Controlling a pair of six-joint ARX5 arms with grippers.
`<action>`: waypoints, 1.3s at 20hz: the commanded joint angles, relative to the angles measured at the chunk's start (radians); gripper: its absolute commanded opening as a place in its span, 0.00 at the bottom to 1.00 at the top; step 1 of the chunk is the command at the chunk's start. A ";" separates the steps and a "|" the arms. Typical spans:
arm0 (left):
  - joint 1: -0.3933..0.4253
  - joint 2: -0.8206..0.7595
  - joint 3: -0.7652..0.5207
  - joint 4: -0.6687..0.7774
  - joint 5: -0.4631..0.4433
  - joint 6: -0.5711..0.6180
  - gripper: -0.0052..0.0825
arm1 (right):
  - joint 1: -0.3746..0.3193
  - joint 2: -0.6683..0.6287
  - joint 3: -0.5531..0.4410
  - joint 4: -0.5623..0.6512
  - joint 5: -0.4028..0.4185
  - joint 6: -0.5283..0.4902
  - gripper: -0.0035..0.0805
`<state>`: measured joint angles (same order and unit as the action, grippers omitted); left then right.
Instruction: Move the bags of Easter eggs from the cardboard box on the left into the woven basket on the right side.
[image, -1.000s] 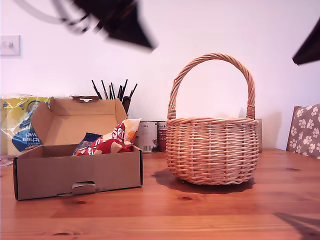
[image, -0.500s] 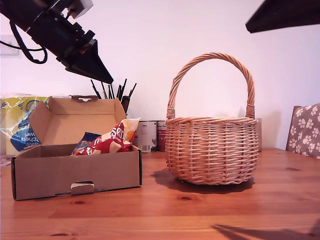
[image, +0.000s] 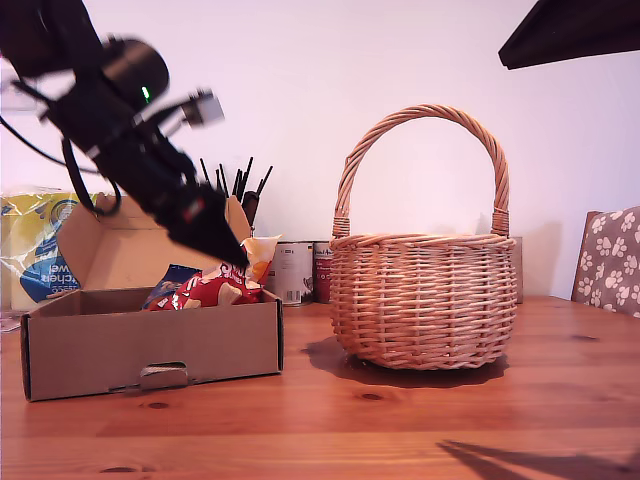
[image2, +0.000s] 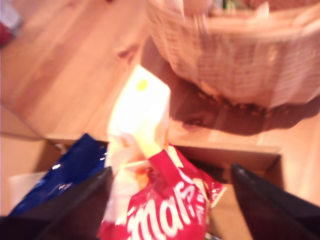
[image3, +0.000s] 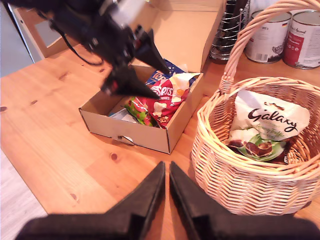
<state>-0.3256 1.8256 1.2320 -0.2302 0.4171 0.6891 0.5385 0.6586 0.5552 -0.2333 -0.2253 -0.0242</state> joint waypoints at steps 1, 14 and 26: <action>0.007 0.041 -0.011 0.040 -0.001 0.026 0.93 | 0.002 -0.003 -0.016 0.004 0.002 0.001 0.03; 0.002 0.153 -0.009 0.017 -0.085 -0.009 0.45 | 0.002 -0.002 -0.016 -0.005 0.001 0.001 0.03; 0.003 -0.111 -0.005 -0.059 -0.079 -0.045 0.23 | 0.002 -0.002 -0.016 -0.026 0.019 0.001 0.03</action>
<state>-0.3210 1.7390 1.2366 -0.3004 0.3325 0.6544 0.5385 0.6586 0.5552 -0.2630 -0.2066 -0.0242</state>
